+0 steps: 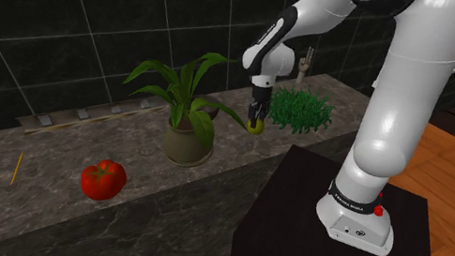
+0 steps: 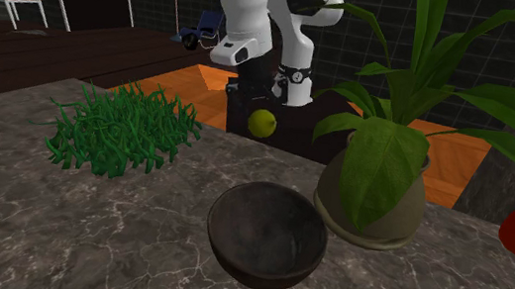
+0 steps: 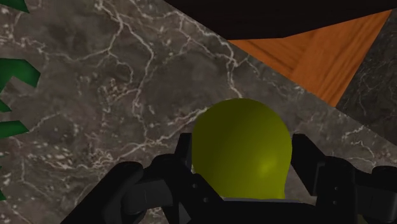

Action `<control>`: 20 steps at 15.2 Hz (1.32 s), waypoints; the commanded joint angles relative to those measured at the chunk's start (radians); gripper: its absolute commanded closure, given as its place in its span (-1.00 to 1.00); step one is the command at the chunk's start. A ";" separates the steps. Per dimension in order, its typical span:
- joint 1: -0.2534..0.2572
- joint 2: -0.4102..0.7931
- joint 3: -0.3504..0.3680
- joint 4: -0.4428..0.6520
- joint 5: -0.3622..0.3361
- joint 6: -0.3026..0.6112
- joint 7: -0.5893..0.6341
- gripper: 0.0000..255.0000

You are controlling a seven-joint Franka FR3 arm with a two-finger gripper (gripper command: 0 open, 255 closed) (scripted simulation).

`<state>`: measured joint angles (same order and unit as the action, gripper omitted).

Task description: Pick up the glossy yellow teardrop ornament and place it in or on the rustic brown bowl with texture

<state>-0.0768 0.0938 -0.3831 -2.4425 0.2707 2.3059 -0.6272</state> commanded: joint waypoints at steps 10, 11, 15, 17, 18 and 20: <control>0.000 -0.127 -0.009 0.031 -0.088 -0.138 0.080 1.00; -0.001 -0.138 -0.009 0.035 -0.095 -0.151 0.086 1.00; -0.003 -0.177 -0.008 0.054 -0.117 -0.204 0.109 1.00; -0.003 -0.188 -0.007 0.060 -0.123 -0.220 0.116 1.00; 0.003 -0.151 -0.004 0.100 -0.106 -0.226 0.113 1.00; 0.014 -0.077 0.002 0.182 -0.072 -0.241 0.110 1.00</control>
<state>-0.0669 -0.0231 -0.3820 -2.3041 0.1810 2.0736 -0.5121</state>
